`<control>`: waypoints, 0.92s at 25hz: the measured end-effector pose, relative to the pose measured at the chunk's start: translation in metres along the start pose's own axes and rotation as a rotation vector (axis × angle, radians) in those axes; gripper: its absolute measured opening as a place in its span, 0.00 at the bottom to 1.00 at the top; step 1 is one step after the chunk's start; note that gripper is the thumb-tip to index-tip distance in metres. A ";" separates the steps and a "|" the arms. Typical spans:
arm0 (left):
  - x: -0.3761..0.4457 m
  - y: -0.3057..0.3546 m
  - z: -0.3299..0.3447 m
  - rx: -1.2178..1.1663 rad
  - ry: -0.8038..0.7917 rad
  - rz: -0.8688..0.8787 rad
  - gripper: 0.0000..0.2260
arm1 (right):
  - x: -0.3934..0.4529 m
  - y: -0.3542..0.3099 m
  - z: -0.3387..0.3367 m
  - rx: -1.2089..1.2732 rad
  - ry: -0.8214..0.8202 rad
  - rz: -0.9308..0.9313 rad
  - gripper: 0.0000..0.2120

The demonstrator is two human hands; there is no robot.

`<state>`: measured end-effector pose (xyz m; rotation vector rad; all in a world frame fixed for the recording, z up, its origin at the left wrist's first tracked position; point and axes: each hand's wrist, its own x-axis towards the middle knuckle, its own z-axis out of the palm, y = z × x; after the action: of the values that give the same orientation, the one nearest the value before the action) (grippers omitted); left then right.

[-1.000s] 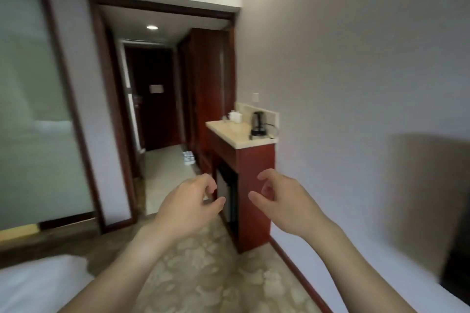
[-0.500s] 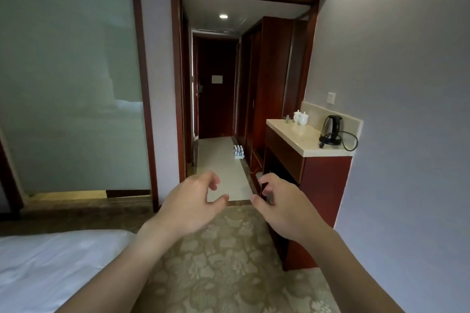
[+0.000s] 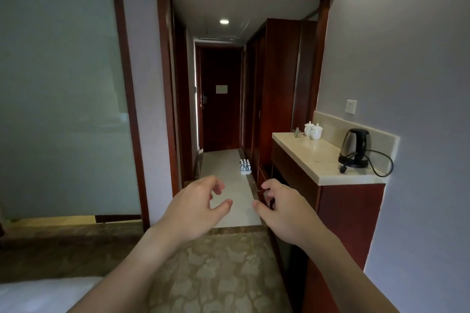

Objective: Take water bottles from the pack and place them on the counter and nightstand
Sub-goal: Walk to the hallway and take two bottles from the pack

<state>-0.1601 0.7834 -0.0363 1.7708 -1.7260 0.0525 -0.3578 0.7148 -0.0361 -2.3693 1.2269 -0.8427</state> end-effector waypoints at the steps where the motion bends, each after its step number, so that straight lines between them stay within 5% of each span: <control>1: 0.026 -0.003 0.009 0.003 -0.010 -0.010 0.14 | 0.030 0.013 0.000 0.004 -0.008 0.006 0.26; 8: 0.200 -0.072 0.048 0.010 -0.011 -0.109 0.15 | 0.228 0.068 0.035 -0.006 -0.089 -0.013 0.27; 23: 0.616 -0.344 0.148 0.037 -0.019 -0.072 0.19 | 0.708 0.147 0.196 -0.021 -0.111 0.034 0.27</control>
<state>0.1713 0.1431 -0.0131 1.8648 -1.6830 0.0367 -0.0045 0.0548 -0.0198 -2.3702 1.2330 -0.6811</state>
